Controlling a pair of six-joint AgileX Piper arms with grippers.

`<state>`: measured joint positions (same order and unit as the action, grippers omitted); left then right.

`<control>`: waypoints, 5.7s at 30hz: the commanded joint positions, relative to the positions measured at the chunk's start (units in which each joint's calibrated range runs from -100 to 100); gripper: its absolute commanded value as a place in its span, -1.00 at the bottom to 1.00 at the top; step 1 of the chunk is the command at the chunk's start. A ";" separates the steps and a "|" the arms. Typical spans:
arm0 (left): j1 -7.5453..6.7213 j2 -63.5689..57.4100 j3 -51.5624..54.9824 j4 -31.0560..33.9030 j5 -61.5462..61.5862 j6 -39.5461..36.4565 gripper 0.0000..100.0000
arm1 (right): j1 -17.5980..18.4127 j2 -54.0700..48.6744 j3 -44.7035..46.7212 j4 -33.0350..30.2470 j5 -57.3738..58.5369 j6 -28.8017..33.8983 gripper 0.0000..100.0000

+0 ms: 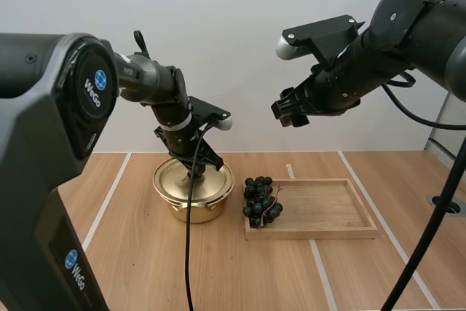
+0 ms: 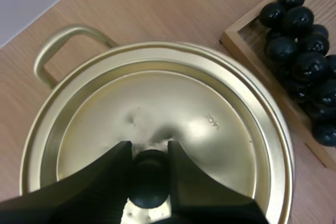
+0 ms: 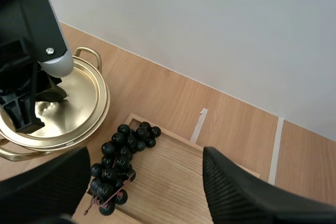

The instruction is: Open the pot, put the grape inside, and close it

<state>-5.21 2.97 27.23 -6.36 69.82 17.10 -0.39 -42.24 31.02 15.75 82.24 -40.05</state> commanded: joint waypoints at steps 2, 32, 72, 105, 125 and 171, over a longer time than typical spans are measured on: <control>-0.03 -1.59 -2.13 1.49 3.71 -1.03 -1.00 | 0.08 -0.24 -0.37 -0.25 -0.14 -0.30 1.00; -0.03 -23.12 -15.21 -2.55 7.52 -1.14 -1.00 | 4.22 25.96 4.83 4.14 -0.07 -0.18 1.00; -0.03 -28.34 -15.74 -4.14 5.63 -1.14 -1.00 | 4.50 41.60 4.83 10.15 0.84 -3.15 -1.00; -0.03 -29.11 -25.93 -4.25 9.56 -1.35 -1.00 | 4.50 23.72 -12.66 2.17 12.29 -0.96 -1.00; -0.03 -39.53 -33.46 -7.75 7.58 -1.35 -1.00 | 10.73 25.58 -14.91 10.10 13.20 -4.65 -1.00; -0.03 -44.50 -33.80 -7.75 7.58 -1.35 -1.00 | 13.94 50.17 -19.98 9.14 0.13 -3.88 -1.00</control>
<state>-5.21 -41.29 -6.08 -13.39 78.89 16.18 13.45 7.96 11.43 24.87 83.16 -44.18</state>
